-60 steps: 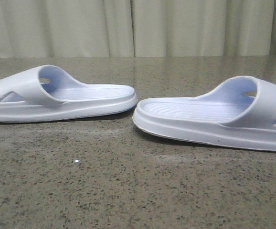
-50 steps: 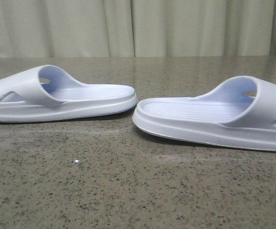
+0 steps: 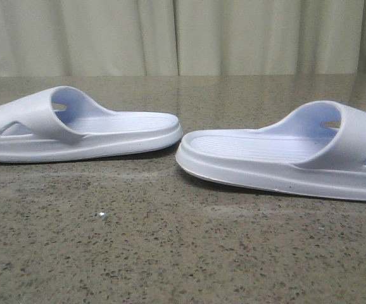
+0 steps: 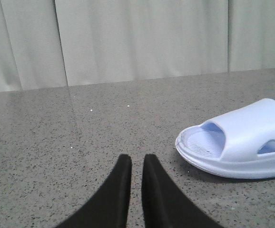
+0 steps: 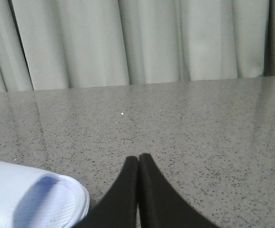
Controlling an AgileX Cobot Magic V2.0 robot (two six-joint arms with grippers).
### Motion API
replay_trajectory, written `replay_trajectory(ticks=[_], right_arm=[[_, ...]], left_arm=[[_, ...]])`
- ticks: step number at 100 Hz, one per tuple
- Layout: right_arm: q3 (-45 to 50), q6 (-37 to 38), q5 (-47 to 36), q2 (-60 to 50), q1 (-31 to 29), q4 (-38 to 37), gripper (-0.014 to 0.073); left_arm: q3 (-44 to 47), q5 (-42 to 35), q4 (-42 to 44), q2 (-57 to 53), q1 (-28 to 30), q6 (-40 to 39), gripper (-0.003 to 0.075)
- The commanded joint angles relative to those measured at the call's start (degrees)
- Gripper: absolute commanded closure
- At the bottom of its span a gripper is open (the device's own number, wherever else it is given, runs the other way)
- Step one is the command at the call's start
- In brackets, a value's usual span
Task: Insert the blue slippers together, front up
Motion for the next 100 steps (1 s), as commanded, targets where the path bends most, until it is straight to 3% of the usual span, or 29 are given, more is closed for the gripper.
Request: replay_trajectory(ticks=[1, 100], right_arm=[[1.28, -0.10, -4.37, -1.19, -0.43, -0.15, 0.0701], [1.28, -0.10, -5.62, -1.19, -0.43, -0.15, 0.0701]], left_arm=[[0.56, -4.61, -0.47, -1.65, -0.34, -0.47, 0.0704], [0.56, -6.17, -0.56, -1.65, -0.34, -0.47, 0.0704]])
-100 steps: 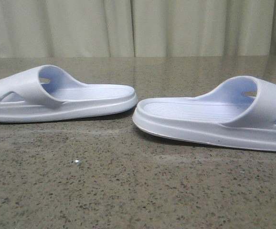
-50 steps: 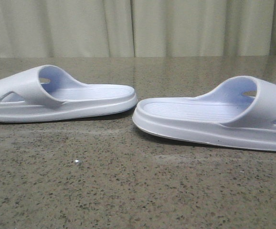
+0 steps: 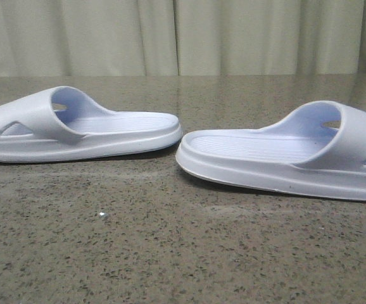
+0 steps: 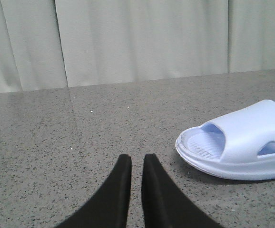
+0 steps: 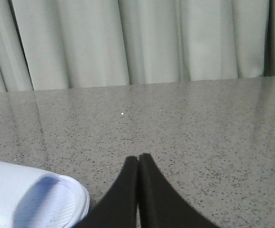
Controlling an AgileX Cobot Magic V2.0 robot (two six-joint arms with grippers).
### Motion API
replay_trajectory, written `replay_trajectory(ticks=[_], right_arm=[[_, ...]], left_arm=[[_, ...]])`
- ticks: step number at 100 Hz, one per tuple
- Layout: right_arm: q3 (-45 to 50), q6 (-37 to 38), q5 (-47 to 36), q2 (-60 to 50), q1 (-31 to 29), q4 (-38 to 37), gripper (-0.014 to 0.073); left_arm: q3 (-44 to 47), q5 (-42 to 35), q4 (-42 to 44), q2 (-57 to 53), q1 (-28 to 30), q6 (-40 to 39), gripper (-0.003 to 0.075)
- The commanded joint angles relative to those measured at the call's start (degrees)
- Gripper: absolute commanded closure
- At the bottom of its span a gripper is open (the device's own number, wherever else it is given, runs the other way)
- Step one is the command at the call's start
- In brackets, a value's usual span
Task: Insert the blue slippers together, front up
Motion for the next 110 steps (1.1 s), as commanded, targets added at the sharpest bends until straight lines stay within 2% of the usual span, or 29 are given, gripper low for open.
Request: replay_trajectory(ticks=[1, 11, 20, 27, 38, 52, 66, 93, 110], right_arm=[[1.28, -0.10, -5.99, -1.19, -0.43, -0.15, 0.0701], [1.28, -0.10, -8.83, -1.19, -0.43, -0.15, 0.0701], [0.73, -0.10, -9.11, -1.19, -0.43, -0.15, 0.0700], [-0.42, -0.10, -6.63, -1.19, -0.43, -0.15, 0.0700], [-4.09, -0.10, 1.21, -1.19, -0.43, -0.15, 0.0700], [-11.35, -0.10, 11.21, -0.35, -0.43, -0.15, 0.0699], [-18.49, -0.10, 14.36, 2.75, -0.43, -1.12, 0.0676], [-31.27, -0.10, 25.14, 13.01, -0.43, -2.32, 0.0673], [-32.54, -0.10, 26.95, 16.67, -0.43, 0.15, 0.0673]], left_arm=[[0.56, -5.81, -0.56, -1.65, -0.34, -0.47, 0.0704], [0.56, -7.75, -1.00, -1.65, -0.34, -0.47, 0.0704], [0.56, -11.18, -7.57, -1.65, -0.34, -0.47, 0.0704], [0.21, -13.38, -14.57, -1.65, -0.34, -0.47, 0.0705], [-1.72, -12.20, -22.28, -1.65, -0.34, -0.47, 0.0705], [-6.57, -4.59, -27.16, -0.60, -0.34, -0.47, 0.0705], [-12.74, 1.75, -27.43, 3.59, -0.34, -0.47, 0.0705], [-28.06, 20.09, -27.55, 19.23, -0.34, -0.47, 0.0705], [-31.51, 21.47, -29.98, 25.32, -0.34, -0.47, 0.0704]])
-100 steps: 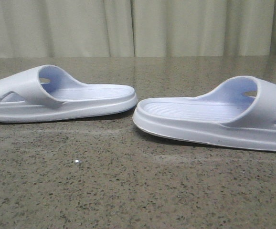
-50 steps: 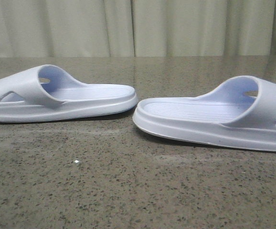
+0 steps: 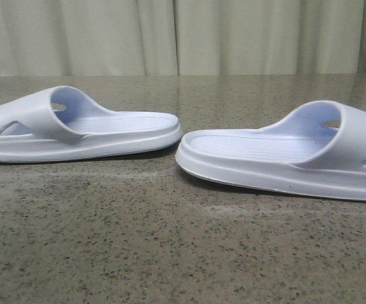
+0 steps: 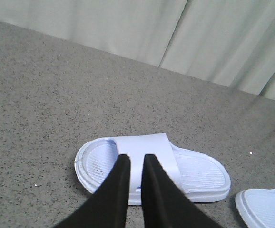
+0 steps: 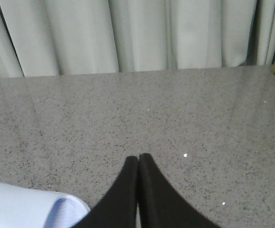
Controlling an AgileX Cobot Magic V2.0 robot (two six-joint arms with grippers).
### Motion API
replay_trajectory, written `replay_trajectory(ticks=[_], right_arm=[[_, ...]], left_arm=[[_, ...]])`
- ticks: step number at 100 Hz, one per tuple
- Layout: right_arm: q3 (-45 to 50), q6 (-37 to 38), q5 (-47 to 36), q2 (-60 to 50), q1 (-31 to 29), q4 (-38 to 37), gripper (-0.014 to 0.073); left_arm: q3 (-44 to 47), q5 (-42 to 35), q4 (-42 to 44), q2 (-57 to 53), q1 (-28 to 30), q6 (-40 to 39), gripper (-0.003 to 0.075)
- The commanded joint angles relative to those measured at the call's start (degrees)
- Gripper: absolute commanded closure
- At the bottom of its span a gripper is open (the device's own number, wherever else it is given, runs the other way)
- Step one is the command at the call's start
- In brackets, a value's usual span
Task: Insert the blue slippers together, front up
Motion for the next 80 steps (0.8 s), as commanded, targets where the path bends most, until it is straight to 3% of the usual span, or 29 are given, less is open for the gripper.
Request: replay_trajectory(ticks=[1, 18, 25, 32, 40, 49, 54, 66, 80], right_arm=[[-2.06, -0.10, -2.06, 2.45, -0.43, 1.49, 0.0673], [-2.06, -0.10, 0.33, 3.11, -0.43, 3.68, 0.0671], [-2.06, -0.10, 0.45, 3.11, -0.43, 4.52, 0.0671], [-2.06, -0.10, 0.45, 3.11, -0.43, 5.58, 0.0657], [-2.06, -0.10, 0.03, 3.11, -0.43, 7.10, 0.0595], [-2.06, -0.10, -0.63, 3.11, -0.43, 7.68, 0.0465], [-2.06, -0.10, -1.24, 3.11, -0.43, 7.68, 0.0384], [-2.06, -0.10, -2.70, 3.11, -0.43, 7.68, 0.0232], [-2.06, -0.10, -3.00, 3.11, -0.43, 7.68, 0.0222]], left_arm=[[-2.84, -2.32, -3.20, 3.20, -0.34, -0.47, 0.0704], [-2.84, -1.35, -6.36, 5.14, -0.34, -0.47, 0.0701], [-2.84, -1.36, -7.24, 5.13, -0.34, -0.47, 0.0664], [-2.84, -1.36, -8.31, 5.13, -0.34, -0.47, 0.0568], [-2.84, -1.36, -8.61, 5.13, -0.34, -0.47, 0.0405], [-2.84, -1.36, -8.93, 5.13, -0.34, -0.47, 0.0244], [-2.84, -1.49, -8.93, 5.13, -0.34, -0.47, 0.0197], [-2.84, -2.14, -8.93, 5.13, -0.34, -0.47, 0.0188], [-2.71, -5.51, -12.39, 5.66, -0.34, -0.92, 0.0190]])
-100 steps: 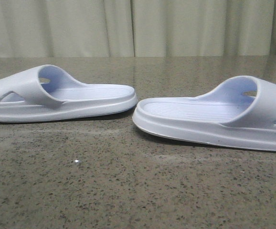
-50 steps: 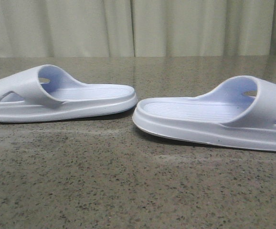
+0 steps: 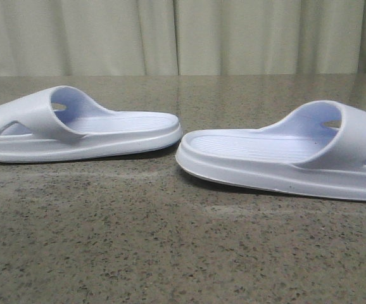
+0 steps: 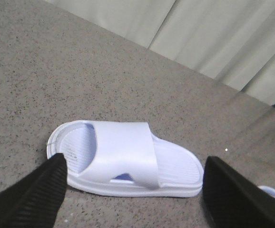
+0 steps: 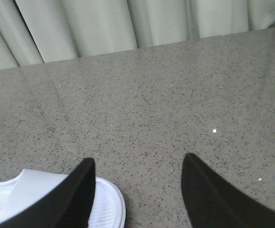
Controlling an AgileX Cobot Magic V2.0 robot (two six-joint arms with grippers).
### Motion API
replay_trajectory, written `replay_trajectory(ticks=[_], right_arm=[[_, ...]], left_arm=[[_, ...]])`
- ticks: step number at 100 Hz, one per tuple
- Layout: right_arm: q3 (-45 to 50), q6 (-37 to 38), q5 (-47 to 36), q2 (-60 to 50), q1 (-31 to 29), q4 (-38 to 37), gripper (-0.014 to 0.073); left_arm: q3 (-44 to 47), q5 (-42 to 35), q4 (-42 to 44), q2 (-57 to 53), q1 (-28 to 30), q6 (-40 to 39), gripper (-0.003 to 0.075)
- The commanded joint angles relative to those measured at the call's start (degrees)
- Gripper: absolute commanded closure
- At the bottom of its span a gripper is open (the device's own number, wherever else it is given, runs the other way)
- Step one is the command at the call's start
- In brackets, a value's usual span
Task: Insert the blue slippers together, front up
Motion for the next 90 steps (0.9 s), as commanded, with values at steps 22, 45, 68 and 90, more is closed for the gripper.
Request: replay_trajectory(ticks=[22, 45, 68, 90], right_arm=[[-1.93, -0.10, -5.06, 0.98, -0.34, 0.32, 0.0222], [-1.93, -0.10, -5.06, 0.98, -0.34, 0.32, 0.0222], [-1.93, -0.10, -5.06, 0.98, -0.34, 0.75, 0.0223], [-1.93, -0.10, -5.06, 0.98, -0.34, 0.75, 0.0222]], left_arm=[[-1.96, -9.06, -9.88, 9.22, -0.34, -1.93, 0.0190], [-1.96, -10.24, -16.29, 20.53, -0.34, -1.93, 0.0190], [-1.96, -11.95, -21.71, 27.63, -0.34, -1.93, 0.0190], [-1.96, -12.21, -23.76, 30.09, -0.34, -1.93, 0.0190]])
